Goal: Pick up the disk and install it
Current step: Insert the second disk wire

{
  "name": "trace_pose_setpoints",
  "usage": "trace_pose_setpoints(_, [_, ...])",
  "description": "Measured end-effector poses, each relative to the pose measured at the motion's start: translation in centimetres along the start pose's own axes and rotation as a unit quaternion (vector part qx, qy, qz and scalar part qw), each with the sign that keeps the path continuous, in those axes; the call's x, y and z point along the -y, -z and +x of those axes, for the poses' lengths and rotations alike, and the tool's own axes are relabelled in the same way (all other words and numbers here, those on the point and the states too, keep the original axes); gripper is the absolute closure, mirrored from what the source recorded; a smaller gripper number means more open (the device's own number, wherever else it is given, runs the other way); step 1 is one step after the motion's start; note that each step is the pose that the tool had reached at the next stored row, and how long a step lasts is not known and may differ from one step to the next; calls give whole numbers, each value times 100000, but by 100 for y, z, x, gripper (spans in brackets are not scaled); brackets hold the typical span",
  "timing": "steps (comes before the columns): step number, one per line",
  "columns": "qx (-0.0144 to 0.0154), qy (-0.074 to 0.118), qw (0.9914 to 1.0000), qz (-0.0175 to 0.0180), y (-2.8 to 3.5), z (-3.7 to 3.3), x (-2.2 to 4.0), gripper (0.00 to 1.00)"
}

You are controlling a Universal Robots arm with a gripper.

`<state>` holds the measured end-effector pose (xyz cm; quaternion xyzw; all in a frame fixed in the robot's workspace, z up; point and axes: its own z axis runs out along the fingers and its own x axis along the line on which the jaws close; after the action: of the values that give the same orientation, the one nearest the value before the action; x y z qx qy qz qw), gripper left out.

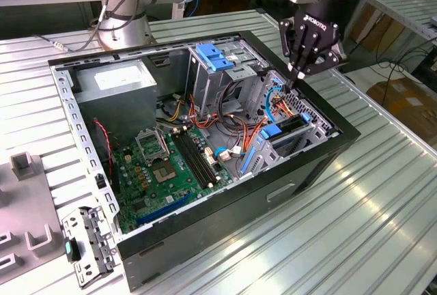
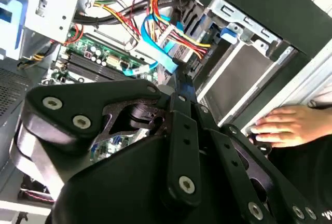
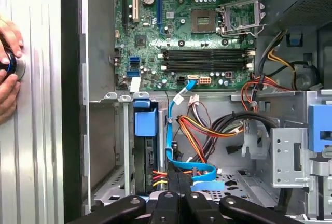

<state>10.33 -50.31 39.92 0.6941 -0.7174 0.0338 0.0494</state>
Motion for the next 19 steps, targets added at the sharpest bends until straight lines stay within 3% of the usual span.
trace_pose_setpoints(1, [-2102,31,99976,-620,-38,-142,67,89])
trace_pose_setpoints(3, [-2432,36,99968,-725,-59,-168,82,89])
trace_pose_setpoints(4, [-2937,19,99954,-727,-67,-170,82,83])
trace_pose_setpoints(6, [-3763,-3,99927,-709,-86,-176,83,83])
trace_pose_setpoints(7, [-4381,-18,99902,-693,-99,-182,83,83])
trace_pose_setpoints(9, [-5154,-47,99865,-672,-130,-192,84,82])
trace_pose_setpoints(10, [-5302,-55,99857,-674,-140,-195,84,75])
trace_pose_setpoints(14, [-5524,-47,99845,-673,-202,-214,97,75])
trace_pose_setpoints(16, [-5642,-63,99838,-672,-228,-223,107,83])
trace_pose_setpoints(19, [-5809,-67,99829,-669,-251,-229,110,84])
